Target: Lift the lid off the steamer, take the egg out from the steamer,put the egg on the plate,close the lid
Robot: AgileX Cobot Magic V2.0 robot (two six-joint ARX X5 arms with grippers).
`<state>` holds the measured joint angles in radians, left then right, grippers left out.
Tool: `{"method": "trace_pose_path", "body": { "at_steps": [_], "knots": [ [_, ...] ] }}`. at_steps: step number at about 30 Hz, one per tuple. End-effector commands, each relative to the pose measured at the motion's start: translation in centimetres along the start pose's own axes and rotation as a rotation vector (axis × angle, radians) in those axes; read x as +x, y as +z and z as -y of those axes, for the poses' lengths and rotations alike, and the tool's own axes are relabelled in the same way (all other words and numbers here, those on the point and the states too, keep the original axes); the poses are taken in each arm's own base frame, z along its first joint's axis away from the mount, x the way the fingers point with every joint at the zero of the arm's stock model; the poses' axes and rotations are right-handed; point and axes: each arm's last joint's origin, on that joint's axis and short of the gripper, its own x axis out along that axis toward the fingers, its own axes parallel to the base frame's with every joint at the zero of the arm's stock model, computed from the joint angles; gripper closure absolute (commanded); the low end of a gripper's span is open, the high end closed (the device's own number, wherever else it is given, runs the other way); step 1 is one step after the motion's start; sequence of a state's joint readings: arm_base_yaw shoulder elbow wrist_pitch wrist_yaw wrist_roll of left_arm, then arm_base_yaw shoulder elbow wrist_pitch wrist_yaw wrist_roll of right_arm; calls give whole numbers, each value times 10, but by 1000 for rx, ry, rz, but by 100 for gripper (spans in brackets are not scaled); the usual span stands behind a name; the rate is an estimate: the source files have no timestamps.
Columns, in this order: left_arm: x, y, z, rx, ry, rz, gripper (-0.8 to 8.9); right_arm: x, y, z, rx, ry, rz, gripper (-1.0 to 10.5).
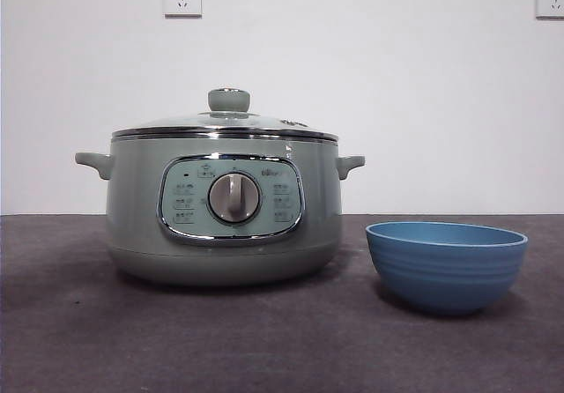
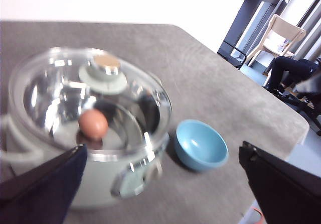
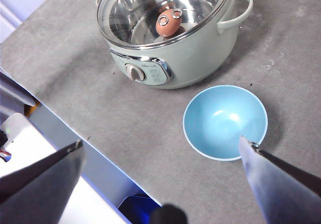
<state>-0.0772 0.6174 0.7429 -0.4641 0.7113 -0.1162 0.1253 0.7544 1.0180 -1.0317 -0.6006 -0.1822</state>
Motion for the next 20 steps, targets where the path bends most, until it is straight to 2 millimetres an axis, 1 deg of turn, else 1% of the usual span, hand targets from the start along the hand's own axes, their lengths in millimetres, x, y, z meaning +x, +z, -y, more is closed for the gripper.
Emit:
{"method": "trace_pose_path", "body": {
  "at_steps": [1, 3, 7, 9, 13, 17, 20],
  "knots": [
    [13, 15, -4, 40, 13, 18, 279, -1, 1, -1, -5, 0, 8, 321],
    [25, 25, -6, 57, 20, 21, 279, -1, 1, -1, -5, 0, 8, 321],
    [57, 43, -12, 119, 46, 16, 279, 0, 1, 0, -4, 0, 6, 321],
    [71, 50, -13, 158, 64, 1, 279, 0, 1, 0, -2, 0, 4, 321],
    [106, 62, -14, 244, 120, -55, 279, 2, 2, 1, 3, 2, -2, 321],
    [138, 67, -19, 308, 143, -80, 279, 3, 2, 2, 7, 3, -8, 321],
    [158, 64, -24, 320, 127, -81, 279, 4, 2, 3, 9, 3, -10, 321]
  ]
}}
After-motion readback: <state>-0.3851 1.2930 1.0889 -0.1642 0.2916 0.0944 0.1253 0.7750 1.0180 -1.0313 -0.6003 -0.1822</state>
